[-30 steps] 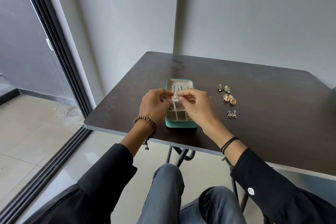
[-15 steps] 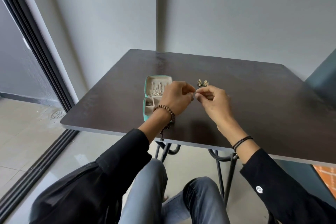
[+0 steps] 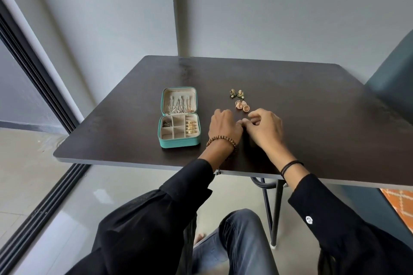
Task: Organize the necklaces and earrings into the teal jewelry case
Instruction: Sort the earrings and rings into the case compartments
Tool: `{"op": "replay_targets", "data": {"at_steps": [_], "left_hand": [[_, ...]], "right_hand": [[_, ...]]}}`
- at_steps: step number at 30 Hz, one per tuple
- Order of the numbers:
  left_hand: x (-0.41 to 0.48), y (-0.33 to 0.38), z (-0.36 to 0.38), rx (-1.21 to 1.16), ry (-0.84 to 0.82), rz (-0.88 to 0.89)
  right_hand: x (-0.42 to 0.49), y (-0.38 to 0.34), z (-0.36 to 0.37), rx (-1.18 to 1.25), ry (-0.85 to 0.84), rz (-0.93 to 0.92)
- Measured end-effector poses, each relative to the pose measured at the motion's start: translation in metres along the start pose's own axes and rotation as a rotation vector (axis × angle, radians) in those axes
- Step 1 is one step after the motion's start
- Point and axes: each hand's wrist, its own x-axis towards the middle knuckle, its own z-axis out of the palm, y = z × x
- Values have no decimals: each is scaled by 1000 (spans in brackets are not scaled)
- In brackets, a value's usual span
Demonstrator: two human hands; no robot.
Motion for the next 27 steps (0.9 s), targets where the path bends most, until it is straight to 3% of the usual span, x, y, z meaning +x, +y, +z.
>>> {"op": "replay_targets", "data": {"at_steps": [9, 14, 17, 21, 27], "left_hand": [[6, -1, 1, -164, 45, -5], [1, -2, 11, -91, 41, 40], [-3, -2, 17, -75, 32, 67], [-6, -4, 16, -211, 41, 8], [-18, -4, 10, -243, 28, 12]], "right_hand": [[5, -2, -6, 2, -9, -14], [-9, 9, 0, 44, 66, -129], [-11, 10, -1, 94, 91, -107], [-17, 8, -6, 180, 107, -97], [-26, 7, -11, 233, 51, -119]]}}
